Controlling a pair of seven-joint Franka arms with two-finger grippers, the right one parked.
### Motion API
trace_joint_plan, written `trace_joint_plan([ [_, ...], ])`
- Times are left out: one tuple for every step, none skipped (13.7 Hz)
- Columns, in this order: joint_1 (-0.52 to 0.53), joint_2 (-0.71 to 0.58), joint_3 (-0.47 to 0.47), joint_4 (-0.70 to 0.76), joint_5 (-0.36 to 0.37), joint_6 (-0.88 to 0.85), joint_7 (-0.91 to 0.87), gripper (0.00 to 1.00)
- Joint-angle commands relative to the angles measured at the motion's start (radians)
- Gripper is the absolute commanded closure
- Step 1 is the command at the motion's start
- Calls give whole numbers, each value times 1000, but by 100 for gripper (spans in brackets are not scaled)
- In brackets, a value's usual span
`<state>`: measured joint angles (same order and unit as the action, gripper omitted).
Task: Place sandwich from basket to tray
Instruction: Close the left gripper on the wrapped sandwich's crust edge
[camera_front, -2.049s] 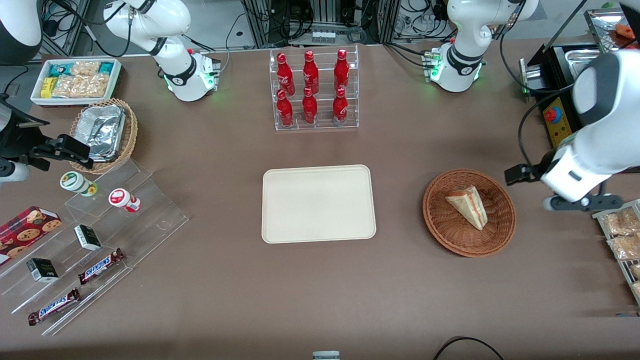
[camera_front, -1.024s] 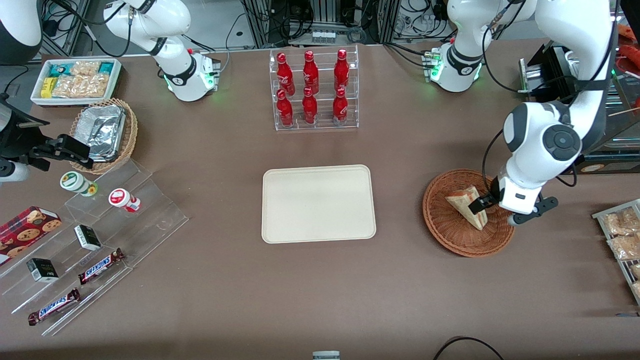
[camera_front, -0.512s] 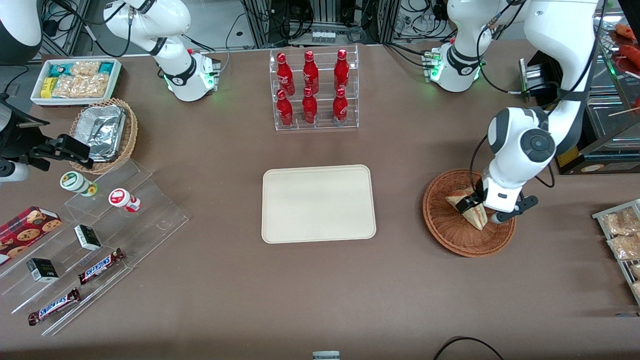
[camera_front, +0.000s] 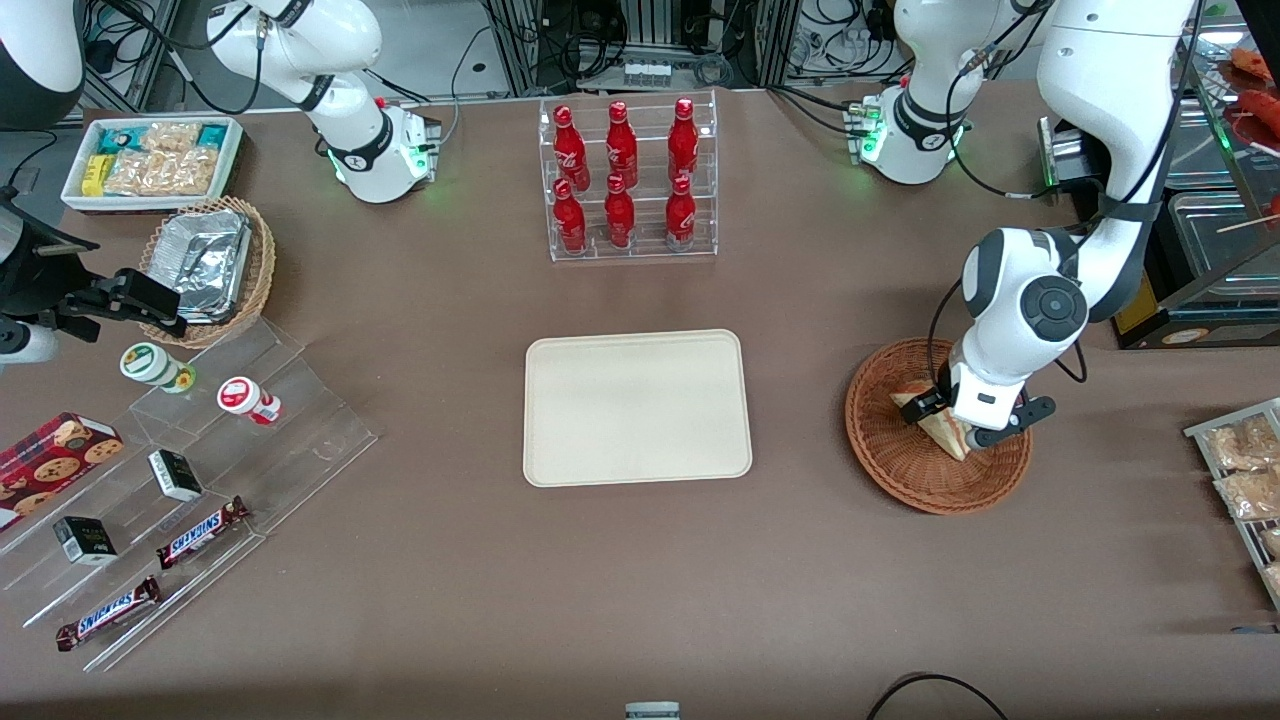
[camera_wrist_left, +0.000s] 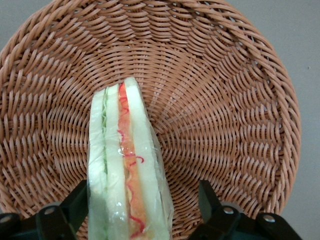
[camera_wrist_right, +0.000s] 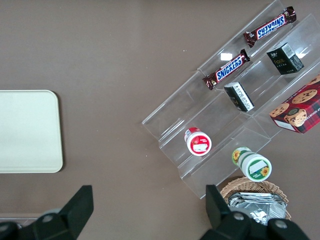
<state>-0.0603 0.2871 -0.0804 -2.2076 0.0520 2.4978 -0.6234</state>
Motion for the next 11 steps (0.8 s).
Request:
trace_joint_plan([
  [-4,0,5,-6,12,16,-22,53],
  [-4,0,7,-6,12,13,-21,69],
  [-3,-2,7,-6,12,10,-19,83],
  [-3,-2,7,-6,12,7,-16,89],
  [-3,-3,7,-6,12,6,-13,89],
  [-3,-8,7,-6,12,3,-12,89],
  [-1,-14,7,-1,12,-19,-10,89],
  [-1,-32,8,8,19,-60,-9,89],
  [-1,-55,8,28,20,-106,-6,89],
  [-1,-74,7,67,19,-179,-1,89],
  [-1,-78,5,125,19,-262,1,89],
])
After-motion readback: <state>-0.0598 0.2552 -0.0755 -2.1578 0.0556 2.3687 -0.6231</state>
